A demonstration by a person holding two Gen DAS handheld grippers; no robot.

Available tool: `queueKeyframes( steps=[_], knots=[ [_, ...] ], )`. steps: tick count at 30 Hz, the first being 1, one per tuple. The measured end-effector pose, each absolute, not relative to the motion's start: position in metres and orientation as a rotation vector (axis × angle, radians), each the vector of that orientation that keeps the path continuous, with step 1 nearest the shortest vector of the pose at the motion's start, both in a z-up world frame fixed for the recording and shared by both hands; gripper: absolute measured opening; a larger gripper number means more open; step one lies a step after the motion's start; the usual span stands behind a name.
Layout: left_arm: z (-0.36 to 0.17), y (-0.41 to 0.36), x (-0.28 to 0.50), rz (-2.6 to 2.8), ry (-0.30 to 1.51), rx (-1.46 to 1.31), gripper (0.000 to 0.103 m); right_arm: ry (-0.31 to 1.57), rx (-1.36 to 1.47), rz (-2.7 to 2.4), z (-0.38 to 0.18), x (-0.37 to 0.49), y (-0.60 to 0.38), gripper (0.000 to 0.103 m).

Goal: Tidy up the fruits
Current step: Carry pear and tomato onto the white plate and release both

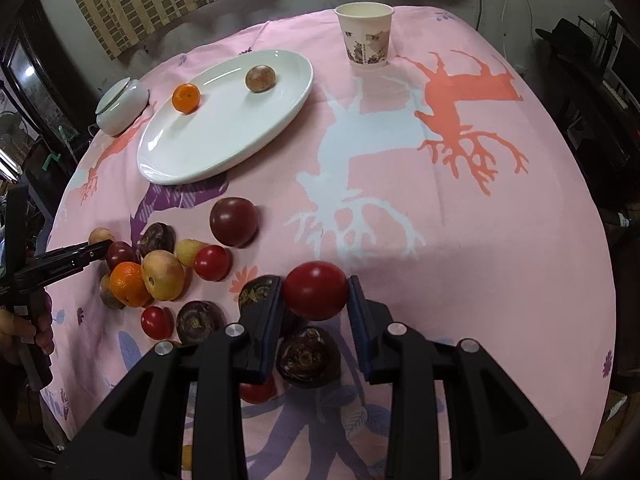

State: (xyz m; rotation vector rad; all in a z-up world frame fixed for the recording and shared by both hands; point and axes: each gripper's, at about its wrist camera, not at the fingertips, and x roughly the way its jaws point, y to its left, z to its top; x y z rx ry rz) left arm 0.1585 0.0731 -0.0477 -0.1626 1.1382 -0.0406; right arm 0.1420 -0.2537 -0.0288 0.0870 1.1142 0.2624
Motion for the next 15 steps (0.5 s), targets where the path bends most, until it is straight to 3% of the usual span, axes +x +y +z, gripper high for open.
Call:
queueKeyframes(
  steps=[15],
  knots=[
    [0.025, 0.061, 0.204, -0.110, 0.986, -0.188, 0.042, 0.948, 0.071, 0.376, 0.026, 0.212, -0.212, 0.032]
  ],
)
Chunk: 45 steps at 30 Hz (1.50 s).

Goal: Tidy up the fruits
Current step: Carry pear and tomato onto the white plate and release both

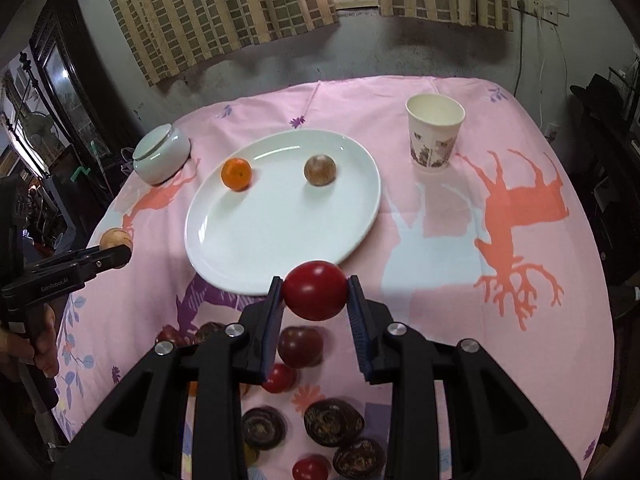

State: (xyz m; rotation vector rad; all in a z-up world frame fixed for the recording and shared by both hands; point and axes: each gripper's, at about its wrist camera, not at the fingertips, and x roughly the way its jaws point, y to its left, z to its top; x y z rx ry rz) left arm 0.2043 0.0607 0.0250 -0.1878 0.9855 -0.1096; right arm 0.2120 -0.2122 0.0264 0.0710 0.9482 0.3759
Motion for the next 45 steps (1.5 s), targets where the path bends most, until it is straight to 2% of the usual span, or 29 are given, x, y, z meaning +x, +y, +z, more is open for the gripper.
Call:
queueKeyframes(
  steps=[9, 24, 34, 36, 37, 39, 45],
  knots=[
    [0.017, 0.052, 0.245, -0.119, 0.978, -0.189, 0.042, 0.919, 0.049, 0.406, 0.025, 0.257, -0.187, 0.032],
    [-0.051, 0.051, 0.314, -0.078, 1.069, -0.201, 0.042, 1.015, -0.004, 0.390, -0.045, 0.334, -0.164, 0.032],
    [-0.059, 0.047, 0.336, -0.070, 1.061, -0.175, 0.042, 1.053, -0.012, 0.371, -0.070, 0.354, -0.159, 0.033],
    [-0.061, 0.047, 0.338, -0.065, 1.067, -0.189, 0.045, 1.056, -0.002, 0.365, -0.070, 0.354, -0.160, 0.034],
    [-0.060, 0.047, 0.337, -0.067, 1.064, -0.195, 0.048, 1.054, -0.002, 0.356, -0.069, 0.354, -0.161, 0.042],
    [-0.054, 0.045, 0.334, -0.066, 1.046, -0.187, 0.055, 1.042, 0.025, 0.353, -0.066, 0.351, -0.165, 0.065],
    [-0.027, 0.043, 0.308, -0.066, 0.999, -0.172, 0.066, 1.018, 0.050, 0.339, -0.046, 0.332, -0.176, 0.065]
  ],
)
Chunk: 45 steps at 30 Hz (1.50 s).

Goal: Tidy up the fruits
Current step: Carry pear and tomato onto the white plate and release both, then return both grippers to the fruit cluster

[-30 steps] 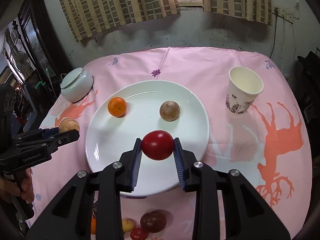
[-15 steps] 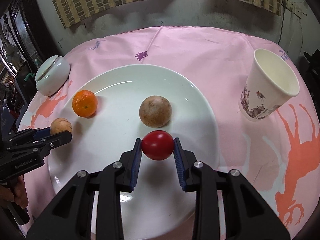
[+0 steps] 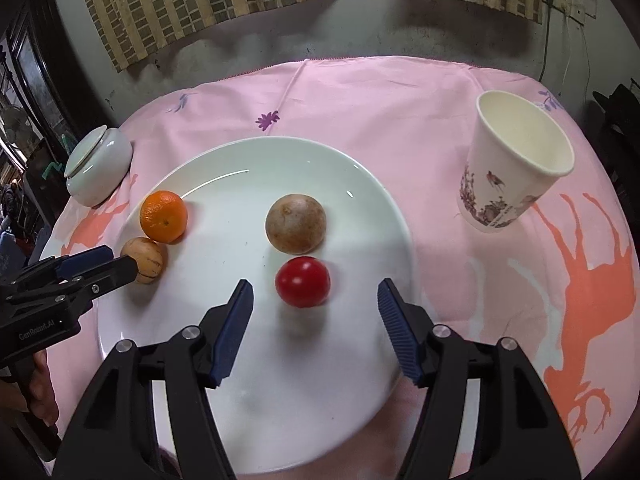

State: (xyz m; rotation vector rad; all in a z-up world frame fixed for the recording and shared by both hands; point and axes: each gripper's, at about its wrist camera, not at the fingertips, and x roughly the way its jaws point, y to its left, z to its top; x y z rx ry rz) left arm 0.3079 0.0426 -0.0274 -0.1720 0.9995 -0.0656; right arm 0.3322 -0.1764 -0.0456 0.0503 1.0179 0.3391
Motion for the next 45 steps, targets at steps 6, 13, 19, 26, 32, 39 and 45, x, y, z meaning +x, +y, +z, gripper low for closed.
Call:
queueKeyframes(
  steps=[6, 13, 19, 26, 32, 39, 45],
  knots=[
    [-0.008, 0.047, 0.263, -0.053, 1.006, -0.187, 0.076, 1.029, 0.073, 0.327, -0.030, 0.292, -0.196, 0.065],
    [-0.005, 0.052, 0.192, -0.038, 1.059, -0.197, 0.081, 1.062, 0.117, 0.293, -0.023, 0.224, -0.223, 0.067],
    [-0.018, 0.056, 0.139, -0.008, 1.119, -0.197, 0.084, 1.111, 0.166, 0.272, -0.029, 0.170, -0.242, 0.068],
    [-0.034, 0.048, 0.099, -0.009, 1.165, -0.177, 0.084, 1.141, 0.178, 0.249, -0.034, 0.122, -0.252, 0.067],
    [-0.041, 0.032, 0.089, -0.043, 1.172, -0.123, 0.084, 1.153, 0.178, 0.235, -0.035, 0.100, -0.257, 0.068],
    [-0.062, 0.031, 0.098, -0.063, 1.213, -0.120, 0.079, 1.149, 0.173, 0.234, -0.031, 0.081, -0.259, 0.067],
    [-0.079, 0.032, 0.100, -0.084, 1.245, -0.129, 0.052, 1.157, 0.187, 0.200, -0.034, 0.074, -0.271, 0.067]
  ],
)
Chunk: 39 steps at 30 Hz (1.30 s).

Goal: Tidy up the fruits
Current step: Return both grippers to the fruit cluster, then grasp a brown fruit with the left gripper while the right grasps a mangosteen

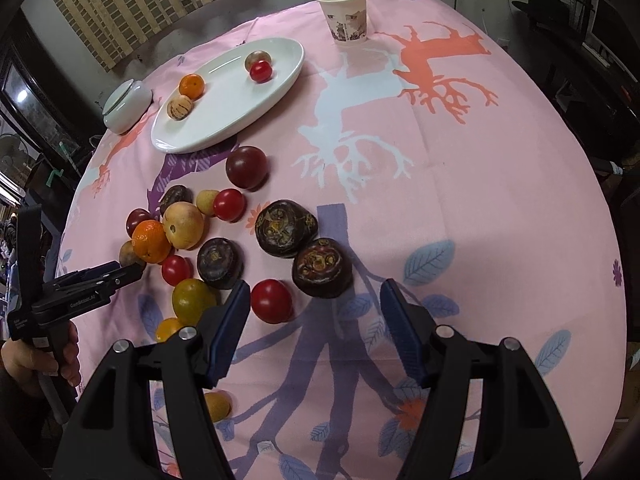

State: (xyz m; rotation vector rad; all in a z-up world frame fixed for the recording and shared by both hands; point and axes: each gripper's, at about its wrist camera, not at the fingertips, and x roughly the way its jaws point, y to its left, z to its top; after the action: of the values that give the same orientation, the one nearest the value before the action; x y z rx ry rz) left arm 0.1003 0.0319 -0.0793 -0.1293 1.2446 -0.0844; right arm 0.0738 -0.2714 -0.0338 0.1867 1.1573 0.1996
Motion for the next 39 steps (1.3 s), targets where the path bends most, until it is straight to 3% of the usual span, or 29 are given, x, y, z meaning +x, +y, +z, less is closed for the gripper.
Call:
queueKeyframes(
  steps=[3, 15, 20, 35, 39],
  knots=[
    [-0.080, 0.034, 0.101, -0.086, 1.242, -0.119, 0.046, 1.162, 0.182, 0.186, -0.038, 0.073, -0.274, 0.067],
    [-0.079, 0.039, 0.100, -0.087, 1.239, -0.157, 0.045, 1.207, 0.120, 0.187, -0.068, 0.103, -0.249, 0.067],
    [-0.079, 0.039, 0.101, -0.080, 1.242, -0.167, 0.045, 1.217, 0.054, 0.187, -0.074, 0.113, -0.240, 0.042],
    [-0.079, 0.035, 0.107, -0.059, 1.234, -0.149, 0.046, 1.219, 0.056, 0.203, -0.074, 0.105, -0.251, 0.042],
    [-0.079, 0.030, 0.108, -0.055, 1.218, -0.097, 0.040, 1.217, 0.056, 0.218, -0.077, 0.105, -0.251, 0.042]
  ],
)
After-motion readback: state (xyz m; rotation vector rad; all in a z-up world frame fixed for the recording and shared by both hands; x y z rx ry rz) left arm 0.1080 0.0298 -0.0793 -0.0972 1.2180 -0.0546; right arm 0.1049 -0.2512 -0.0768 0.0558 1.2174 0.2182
